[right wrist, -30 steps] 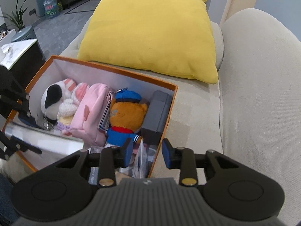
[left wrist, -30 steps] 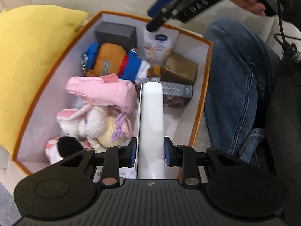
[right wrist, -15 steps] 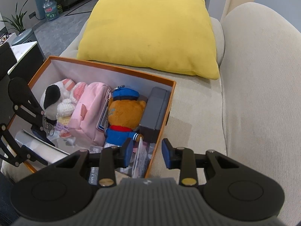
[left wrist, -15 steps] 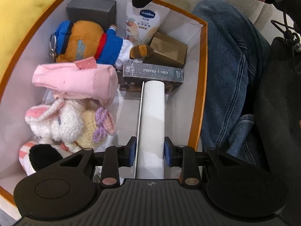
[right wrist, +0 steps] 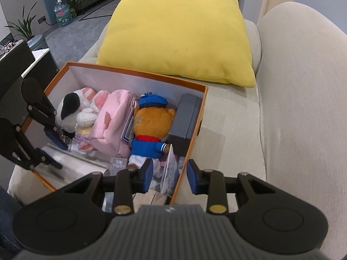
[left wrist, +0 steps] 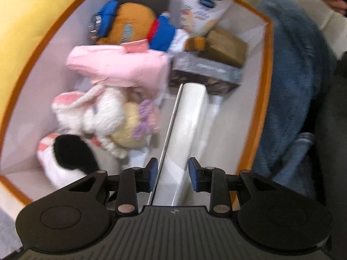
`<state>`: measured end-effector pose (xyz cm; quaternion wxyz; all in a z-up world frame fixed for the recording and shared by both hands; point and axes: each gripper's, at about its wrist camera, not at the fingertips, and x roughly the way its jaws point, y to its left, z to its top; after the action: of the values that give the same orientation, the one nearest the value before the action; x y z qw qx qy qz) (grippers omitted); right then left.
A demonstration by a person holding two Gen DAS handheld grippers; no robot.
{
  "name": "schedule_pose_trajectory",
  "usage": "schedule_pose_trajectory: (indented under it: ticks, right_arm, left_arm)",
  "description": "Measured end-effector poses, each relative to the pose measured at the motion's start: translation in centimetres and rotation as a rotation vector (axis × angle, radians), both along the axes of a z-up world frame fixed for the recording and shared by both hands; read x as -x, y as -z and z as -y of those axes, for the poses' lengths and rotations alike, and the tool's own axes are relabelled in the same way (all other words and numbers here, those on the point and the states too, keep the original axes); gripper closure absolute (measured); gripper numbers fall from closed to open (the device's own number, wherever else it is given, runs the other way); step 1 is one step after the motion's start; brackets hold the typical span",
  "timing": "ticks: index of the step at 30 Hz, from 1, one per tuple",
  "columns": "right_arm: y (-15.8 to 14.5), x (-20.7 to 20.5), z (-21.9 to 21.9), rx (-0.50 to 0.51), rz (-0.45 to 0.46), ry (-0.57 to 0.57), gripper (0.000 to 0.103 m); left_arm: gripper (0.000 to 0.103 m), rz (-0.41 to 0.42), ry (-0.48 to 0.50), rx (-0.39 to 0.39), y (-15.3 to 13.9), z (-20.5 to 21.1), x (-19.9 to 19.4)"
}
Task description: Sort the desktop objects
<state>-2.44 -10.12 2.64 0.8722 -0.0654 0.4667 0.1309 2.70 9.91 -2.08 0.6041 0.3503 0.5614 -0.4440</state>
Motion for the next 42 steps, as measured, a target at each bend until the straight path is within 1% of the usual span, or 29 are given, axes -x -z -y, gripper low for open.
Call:
schedule_pose_trajectory:
  ticks: [5,8,12,14,16,17,18,21,23,24,25,29,31,32,33,35,36,37,38,40,42]
  right_arm:
    - [-0.4,0.6,-0.1,-0.014,0.01,-0.008,0.067]
    - [-0.5,1.0,-0.2,-0.022,0.007,-0.014,0.067]
    - [-0.9,1.7,-0.4,-0.041,0.008,-0.025,0.067]
    - [-1.1,2.2,-0.5,-0.047,0.015,-0.031,0.067]
    - [-1.3,2.7,-0.6,-0.055,0.023,-0.036,0.067]
    - [-1.5,2.9,-0.7,-0.059,0.026,-0.039,0.067]
    - [-1.6,3.2,-0.7,-0.065,0.031,-0.042,0.066]
    - [-2.0,4.1,-1.0,-0.082,0.048,-0.049,0.066]
    - [-2.3,4.8,-1.2,-0.094,0.066,-0.056,0.063]
    - [-2.5,5.2,-1.4,-0.101,0.08,-0.059,0.059]
    - [-2.7,5.6,-1.5,-0.106,0.095,-0.063,0.057]
    - [-3.0,6.8,-2.0,-0.105,0.151,-0.076,0.055]
    - [-2.9,7.2,-2.3,-0.111,0.162,-0.079,0.049]
    - [-2.7,7.3,-2.4,-0.115,0.159,-0.08,0.049]
    - [-2.5,7.4,-2.6,-0.116,0.151,-0.079,0.049]
    - [-1.9,7.4,-2.8,-0.118,0.129,-0.08,0.048]
    - [-1.5,7.4,-3.0,-0.12,0.117,-0.082,0.045]
    - [-1.2,7.4,-3.1,-0.123,0.111,-0.084,0.043]
    - [-0.8,7.5,-3.2,-0.125,0.111,-0.086,0.043]
    - [-0.1,7.6,-3.4,-0.127,0.115,-0.081,0.043]
    - [0.5,7.5,-3.6,-0.131,0.118,-0.076,0.043]
  left_arm:
    - [0.068,0.033,-0.024,0.002,-0.5,-0.2,0.5]
    - [0.068,0.071,-0.048,0.0,-1.3,-0.2,1.1]
    - [0.068,0.138,-0.096,0.016,-3.5,-0.2,2.1]
    - [0.068,0.173,-0.122,0.037,-5.0,-0.4,2.6]
    - [0.068,0.203,-0.155,0.064,-6.6,-0.8,2.9]
    - [0.068,0.224,-0.172,0.079,-7.1,-0.2,3.3]
    - [0.068,0.246,-0.191,0.094,-7.5,0.5,4.3]
    - [0.068,0.316,-0.254,0.142,-9.3,0.7,6.2]
    - [0.067,0.353,-0.317,0.174,-10.1,0.7,7.3]
    - [0.068,0.37,-0.354,0.191,-10.2,0.9,8.0]
    - [0.068,0.39,-0.389,0.212,-10.4,1.1,8.5]
    - [0.067,0.481,-0.506,0.326,-11.4,0.9,10.7]
    - [0.059,0.525,-0.571,0.371,-11.4,0.7,11.6]
    - [0.046,0.544,-0.613,0.379,-11.3,0.7,11.9]
    - [0.044,0.563,-0.657,0.373,-11.3,0.8,12.1]
    - [0.043,0.589,-0.723,0.355,-10.7,1.2,12.4]
    - [0.041,0.595,-0.758,0.352,-10.4,1.3,12.5]
    - [0.039,0.605,-0.793,0.35,-10.1,1.4,12.6]
    - [0.035,0.621,-0.826,0.352,-9.7,1.6,12.7]
    - [0.03,0.647,-0.896,0.37,-9.0,1.6,12.8]
    - [0.023,0.678,-0.96,0.368,-8.4,1.6,12.9]
